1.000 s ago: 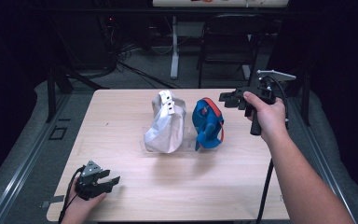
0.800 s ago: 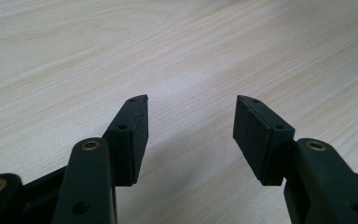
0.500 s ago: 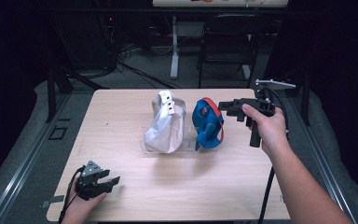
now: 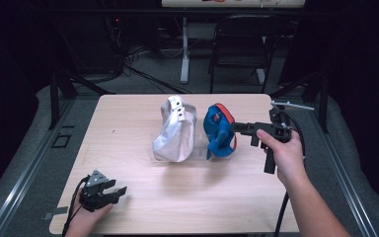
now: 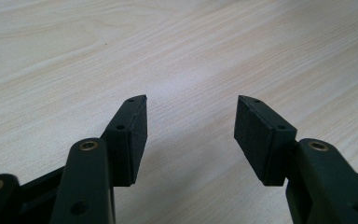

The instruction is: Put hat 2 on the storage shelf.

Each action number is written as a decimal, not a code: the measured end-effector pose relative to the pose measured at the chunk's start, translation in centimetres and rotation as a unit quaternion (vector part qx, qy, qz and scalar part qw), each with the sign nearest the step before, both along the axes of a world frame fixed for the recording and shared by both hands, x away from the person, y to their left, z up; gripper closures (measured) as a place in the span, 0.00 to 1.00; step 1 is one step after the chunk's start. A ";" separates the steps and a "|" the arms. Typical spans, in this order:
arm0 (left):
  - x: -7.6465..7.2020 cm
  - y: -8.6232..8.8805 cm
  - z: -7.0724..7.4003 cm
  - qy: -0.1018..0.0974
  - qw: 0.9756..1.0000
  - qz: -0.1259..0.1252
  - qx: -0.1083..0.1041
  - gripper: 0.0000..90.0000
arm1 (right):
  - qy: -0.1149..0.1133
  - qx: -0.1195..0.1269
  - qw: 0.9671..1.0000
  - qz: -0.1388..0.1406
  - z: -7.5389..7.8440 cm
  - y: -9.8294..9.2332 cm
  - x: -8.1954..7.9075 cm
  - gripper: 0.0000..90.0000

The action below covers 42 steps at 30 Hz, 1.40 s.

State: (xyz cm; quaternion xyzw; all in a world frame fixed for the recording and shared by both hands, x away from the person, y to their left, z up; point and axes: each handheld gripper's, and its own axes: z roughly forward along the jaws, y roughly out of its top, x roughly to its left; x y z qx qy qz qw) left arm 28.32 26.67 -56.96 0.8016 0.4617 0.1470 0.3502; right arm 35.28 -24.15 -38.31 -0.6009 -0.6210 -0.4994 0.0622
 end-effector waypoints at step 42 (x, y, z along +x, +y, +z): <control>0.2 0.3 -0.4 -0.001 1.000 0.013 -0.009 0.49 | -0.086 -0.113 0.990 -0.012 -15.9 1.8 -9.0 0.49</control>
